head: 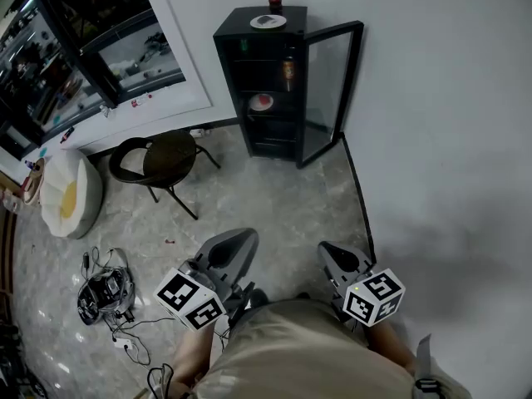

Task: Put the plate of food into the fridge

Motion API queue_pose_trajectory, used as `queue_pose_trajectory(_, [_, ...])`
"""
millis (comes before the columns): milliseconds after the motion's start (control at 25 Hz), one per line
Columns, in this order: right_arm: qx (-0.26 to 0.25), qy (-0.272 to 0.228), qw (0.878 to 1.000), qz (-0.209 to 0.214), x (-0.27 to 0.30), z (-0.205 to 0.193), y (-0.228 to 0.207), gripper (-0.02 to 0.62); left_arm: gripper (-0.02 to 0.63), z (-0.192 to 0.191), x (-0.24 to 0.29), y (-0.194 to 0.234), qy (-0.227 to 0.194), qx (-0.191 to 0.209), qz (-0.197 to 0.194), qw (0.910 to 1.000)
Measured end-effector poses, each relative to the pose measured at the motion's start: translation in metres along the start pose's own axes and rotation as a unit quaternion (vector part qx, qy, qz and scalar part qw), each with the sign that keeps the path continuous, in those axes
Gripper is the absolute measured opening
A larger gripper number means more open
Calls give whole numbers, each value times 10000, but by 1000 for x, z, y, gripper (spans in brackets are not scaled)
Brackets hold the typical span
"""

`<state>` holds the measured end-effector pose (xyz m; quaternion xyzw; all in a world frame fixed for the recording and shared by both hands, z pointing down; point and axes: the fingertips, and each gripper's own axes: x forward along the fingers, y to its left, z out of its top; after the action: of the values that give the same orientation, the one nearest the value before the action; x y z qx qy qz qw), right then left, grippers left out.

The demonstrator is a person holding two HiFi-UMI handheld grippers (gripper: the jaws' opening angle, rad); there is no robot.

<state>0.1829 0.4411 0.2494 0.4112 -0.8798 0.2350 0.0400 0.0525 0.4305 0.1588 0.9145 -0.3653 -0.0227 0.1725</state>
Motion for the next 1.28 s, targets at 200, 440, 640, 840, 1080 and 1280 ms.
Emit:
queue_pose_trajectory(200, [103,201,9995,204,-4,-5,-7,20,11,1,10,-9,117,104,157,9998])
queue_pose_trajectory(440, [105,342,9983,449,-1,-12,-16,20,11,-10,10,-15,287,308,435,9982])
queue_pose_trajectory(640, [33,352,9978,556,-1,-10,-18,20,11,-12,8,-17,341,370,561,9972])
queue_pose_trajectory(840, [22,351,9979,540,0,-14,-20,20,11,-19,13,-14,426,524,549,9962])
queue_pose_trajectory(1080, [17,362,9991,223,-7,-16,-31,20,11,-16,33,-12,471,703,231,9961])
queue_pose_trajectory(1280, [91,395,9992,59,-1,-14,-37,20,11,-16,43,-4,516,732,21,9960])
